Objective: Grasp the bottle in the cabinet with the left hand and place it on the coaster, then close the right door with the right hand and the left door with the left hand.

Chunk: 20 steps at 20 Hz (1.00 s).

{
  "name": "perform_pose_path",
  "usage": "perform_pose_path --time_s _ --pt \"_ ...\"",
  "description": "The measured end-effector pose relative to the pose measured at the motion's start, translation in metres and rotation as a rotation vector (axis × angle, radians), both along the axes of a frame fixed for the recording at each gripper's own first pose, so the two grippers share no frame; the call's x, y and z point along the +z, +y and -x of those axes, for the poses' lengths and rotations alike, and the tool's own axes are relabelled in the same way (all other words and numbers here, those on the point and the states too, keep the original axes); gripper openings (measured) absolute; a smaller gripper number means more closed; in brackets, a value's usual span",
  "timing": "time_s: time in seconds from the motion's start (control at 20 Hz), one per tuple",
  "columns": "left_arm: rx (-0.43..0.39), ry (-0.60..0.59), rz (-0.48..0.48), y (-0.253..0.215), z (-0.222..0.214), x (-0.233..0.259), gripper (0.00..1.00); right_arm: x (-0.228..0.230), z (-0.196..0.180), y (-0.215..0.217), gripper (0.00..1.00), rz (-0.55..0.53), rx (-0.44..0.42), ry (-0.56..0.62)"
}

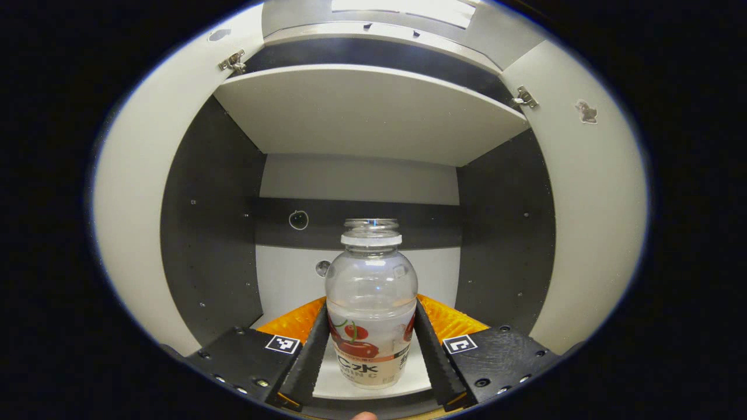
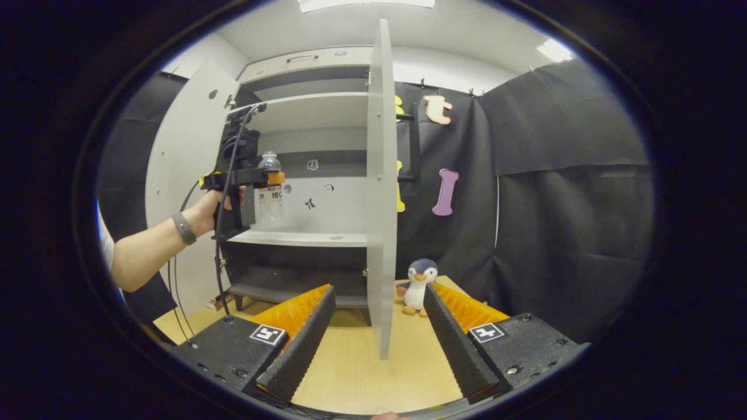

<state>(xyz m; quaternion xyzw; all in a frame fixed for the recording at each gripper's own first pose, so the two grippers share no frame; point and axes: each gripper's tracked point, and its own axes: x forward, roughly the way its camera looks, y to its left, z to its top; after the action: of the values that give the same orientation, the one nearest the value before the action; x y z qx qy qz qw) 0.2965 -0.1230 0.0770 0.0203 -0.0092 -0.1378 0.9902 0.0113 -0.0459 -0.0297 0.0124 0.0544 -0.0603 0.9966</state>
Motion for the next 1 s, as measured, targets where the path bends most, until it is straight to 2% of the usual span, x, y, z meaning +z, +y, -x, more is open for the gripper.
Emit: perform_pose_path --time_s 0.1,0.15,0.25,0.6,0.8,0.85,1.0 --pt "-0.007 -0.001 -0.022 0.007 0.024 0.000 0.74 0.003 -0.001 0.004 0.96 0.000 0.016 -0.011" --pt "-0.013 -0.004 -0.026 0.010 0.038 -0.005 0.77 0.007 -0.002 0.005 0.99 -0.003 0.024 -0.019" --pt "-0.027 0.009 -0.031 0.011 0.068 -0.022 0.74 0.013 -0.002 0.007 0.99 -0.005 0.037 -0.033" --pt "-0.067 0.130 0.095 0.011 0.156 -0.112 0.74 0.023 0.008 0.023 0.99 0.009 0.072 -0.053" --pt "-0.015 0.177 0.079 0.015 0.187 -0.175 0.74 0.029 0.016 0.031 0.96 0.000 0.089 -0.047" --pt "-0.011 0.190 0.068 0.013 0.195 -0.189 0.74 0.031 0.017 0.031 0.99 0.008 0.088 -0.047" --pt "-0.033 0.192 0.007 0.003 0.218 -0.220 0.74 0.035 0.022 0.027 1.00 0.023 0.076 -0.043"
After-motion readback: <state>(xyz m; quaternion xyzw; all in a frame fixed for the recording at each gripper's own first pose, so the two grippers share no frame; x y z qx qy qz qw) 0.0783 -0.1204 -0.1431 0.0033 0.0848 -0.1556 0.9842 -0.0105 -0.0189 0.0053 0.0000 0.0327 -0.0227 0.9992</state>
